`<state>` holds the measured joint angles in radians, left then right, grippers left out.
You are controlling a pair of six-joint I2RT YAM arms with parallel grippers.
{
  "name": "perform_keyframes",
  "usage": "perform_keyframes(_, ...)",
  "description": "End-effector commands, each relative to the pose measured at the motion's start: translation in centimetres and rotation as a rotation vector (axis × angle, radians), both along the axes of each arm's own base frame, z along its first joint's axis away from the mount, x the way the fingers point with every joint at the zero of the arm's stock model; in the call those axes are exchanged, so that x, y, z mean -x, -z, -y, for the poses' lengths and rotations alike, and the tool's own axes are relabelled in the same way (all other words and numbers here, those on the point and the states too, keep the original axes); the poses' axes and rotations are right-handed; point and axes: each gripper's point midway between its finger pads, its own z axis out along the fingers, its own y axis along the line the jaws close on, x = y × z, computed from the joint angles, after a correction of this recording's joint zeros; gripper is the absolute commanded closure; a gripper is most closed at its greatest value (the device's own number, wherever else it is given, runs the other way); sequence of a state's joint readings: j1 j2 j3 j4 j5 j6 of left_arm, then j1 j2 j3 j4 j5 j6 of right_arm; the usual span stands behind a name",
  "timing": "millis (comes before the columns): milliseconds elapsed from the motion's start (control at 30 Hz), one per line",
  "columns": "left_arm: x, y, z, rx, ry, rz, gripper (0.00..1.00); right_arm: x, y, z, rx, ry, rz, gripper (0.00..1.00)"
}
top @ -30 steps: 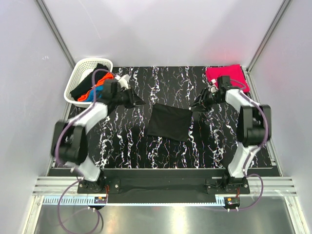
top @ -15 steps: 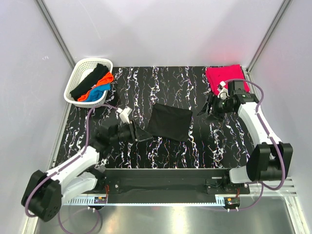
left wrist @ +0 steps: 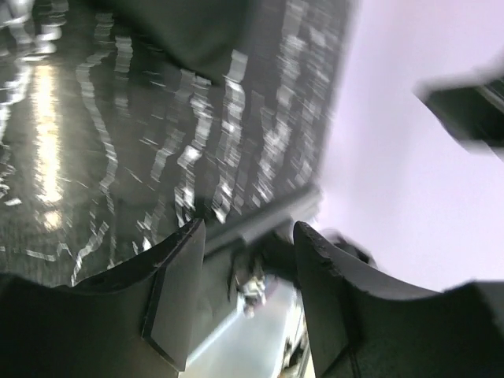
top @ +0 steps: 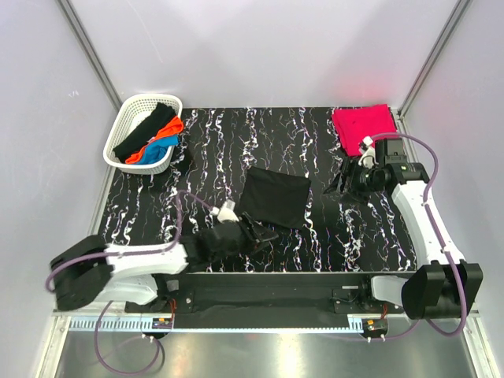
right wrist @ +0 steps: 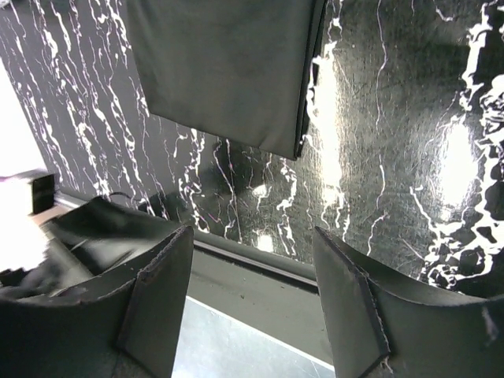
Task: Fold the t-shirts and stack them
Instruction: Fold the tshirt, then neatly place the folded tshirt to the corner
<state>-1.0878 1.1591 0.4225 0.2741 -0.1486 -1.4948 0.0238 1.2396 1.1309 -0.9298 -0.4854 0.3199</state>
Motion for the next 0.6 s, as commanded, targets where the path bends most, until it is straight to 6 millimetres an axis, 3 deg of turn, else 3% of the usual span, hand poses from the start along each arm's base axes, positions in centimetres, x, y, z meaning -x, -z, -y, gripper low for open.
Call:
perform_keyframes(0,-3.2,-1.1,2.3,0.061,-0.243,-0.047,0.46,0.7,0.1,0.3,0.013,0.001,0.000,0.32)
perform_keyframes(167,-3.9,3.3,2.3,-0.007,-0.342,-0.108,0.46,1.0,0.1,-0.3,-0.023,-0.009,-0.012,0.31)
perform_keyframes(267,-4.4,4.0,2.4,-0.021,-0.371,-0.112,0.45,1.1,0.3,-0.2,-0.015,-0.008,-0.013,0.32)
perform_keyframes(300,-4.3,5.2,2.3,-0.047,-0.383,-0.135,0.45,1.2,0.7,-0.1,-0.011,-0.006,-0.021,0.32)
perform_keyframes(567,-5.8,6.9,3.2,-0.078,-0.470,-0.170,0.50,1.4,1.5,0.1,-0.006,0.010,-0.031,0.33)
